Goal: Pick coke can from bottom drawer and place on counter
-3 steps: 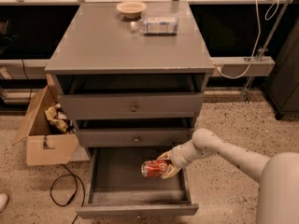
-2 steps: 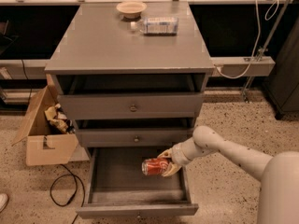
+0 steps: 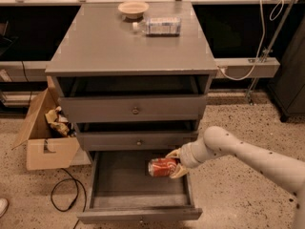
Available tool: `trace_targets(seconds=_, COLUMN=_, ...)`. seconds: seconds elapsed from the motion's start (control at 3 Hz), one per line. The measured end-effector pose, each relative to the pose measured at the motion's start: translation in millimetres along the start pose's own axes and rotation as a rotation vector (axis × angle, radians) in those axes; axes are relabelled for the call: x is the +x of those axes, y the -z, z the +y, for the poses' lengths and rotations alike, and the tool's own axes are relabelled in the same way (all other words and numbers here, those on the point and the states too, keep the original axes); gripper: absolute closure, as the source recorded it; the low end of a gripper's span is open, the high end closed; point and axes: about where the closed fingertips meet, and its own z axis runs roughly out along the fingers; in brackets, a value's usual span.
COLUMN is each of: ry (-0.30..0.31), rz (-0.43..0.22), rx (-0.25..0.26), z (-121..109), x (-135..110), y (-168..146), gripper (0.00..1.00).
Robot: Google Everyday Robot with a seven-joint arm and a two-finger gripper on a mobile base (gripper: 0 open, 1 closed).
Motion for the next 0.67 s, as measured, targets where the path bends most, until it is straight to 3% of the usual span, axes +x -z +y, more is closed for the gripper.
trace_targets(seconds=0.33, ry=0.001, rz=0.050, rx=0.026, z=22.1, x=-45.6, y=65.8, gripper=1.00)
trace_targets(seconds=0.67, ry=0.061, rz=0.118, rx=0.083, z=11.5, x=-109.8, y=167.7, gripper=1.00)
